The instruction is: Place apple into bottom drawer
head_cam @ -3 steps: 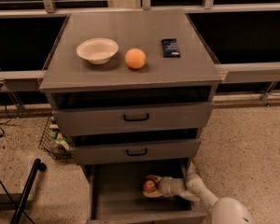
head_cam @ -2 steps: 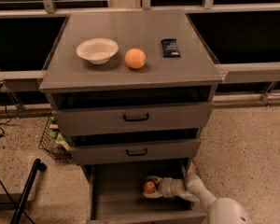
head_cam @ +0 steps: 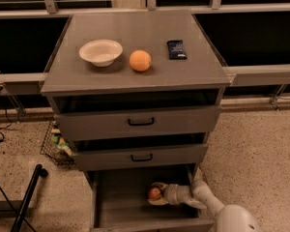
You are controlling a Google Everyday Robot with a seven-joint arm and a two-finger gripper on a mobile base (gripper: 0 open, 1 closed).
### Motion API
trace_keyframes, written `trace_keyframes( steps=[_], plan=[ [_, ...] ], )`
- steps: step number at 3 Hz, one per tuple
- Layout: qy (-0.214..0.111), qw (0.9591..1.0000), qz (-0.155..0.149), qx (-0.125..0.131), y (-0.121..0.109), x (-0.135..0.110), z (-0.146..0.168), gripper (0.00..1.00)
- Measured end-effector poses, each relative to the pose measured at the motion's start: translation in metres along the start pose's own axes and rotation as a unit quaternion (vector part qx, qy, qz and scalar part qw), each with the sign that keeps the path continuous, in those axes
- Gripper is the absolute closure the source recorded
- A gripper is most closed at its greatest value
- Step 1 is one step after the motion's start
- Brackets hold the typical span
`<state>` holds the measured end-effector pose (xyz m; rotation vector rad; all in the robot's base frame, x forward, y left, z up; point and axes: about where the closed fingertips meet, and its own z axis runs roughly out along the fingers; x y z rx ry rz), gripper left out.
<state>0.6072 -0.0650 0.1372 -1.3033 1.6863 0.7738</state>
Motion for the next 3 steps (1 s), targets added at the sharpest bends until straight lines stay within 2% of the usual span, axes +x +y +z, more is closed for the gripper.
trace_keyframes(
  steps=[2, 3],
  plan=[
    [0.000, 1.0000, 0.000, 0.000, 0.0000, 0.0000, 0.0001, 0.05],
    [0.000, 1.0000, 0.000, 0.000, 0.0001, 0.0000, 0.0001, 0.00]
  ],
)
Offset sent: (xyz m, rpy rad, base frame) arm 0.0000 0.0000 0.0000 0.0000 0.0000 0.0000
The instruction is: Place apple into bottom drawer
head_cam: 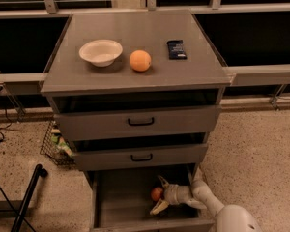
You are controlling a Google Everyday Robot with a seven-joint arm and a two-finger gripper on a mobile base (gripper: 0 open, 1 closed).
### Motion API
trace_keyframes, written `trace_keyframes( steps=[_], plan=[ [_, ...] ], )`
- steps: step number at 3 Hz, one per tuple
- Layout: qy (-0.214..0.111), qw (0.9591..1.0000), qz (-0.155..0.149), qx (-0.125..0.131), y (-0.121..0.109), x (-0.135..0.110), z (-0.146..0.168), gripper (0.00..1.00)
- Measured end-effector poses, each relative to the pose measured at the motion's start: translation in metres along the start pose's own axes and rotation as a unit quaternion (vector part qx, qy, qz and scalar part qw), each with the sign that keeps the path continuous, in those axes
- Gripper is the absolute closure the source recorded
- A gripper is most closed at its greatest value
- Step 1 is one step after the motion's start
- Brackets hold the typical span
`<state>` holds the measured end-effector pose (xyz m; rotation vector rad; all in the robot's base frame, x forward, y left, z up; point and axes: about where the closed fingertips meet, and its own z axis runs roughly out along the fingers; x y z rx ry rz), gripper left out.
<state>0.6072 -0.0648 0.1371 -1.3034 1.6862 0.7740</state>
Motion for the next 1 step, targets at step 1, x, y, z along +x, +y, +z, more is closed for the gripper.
trace_keyframes(
  steps=[1],
  plan=[
    [0.000, 1.0000, 0.000, 0.000, 0.0000, 0.0000, 0.0000, 0.00]
  ],
)
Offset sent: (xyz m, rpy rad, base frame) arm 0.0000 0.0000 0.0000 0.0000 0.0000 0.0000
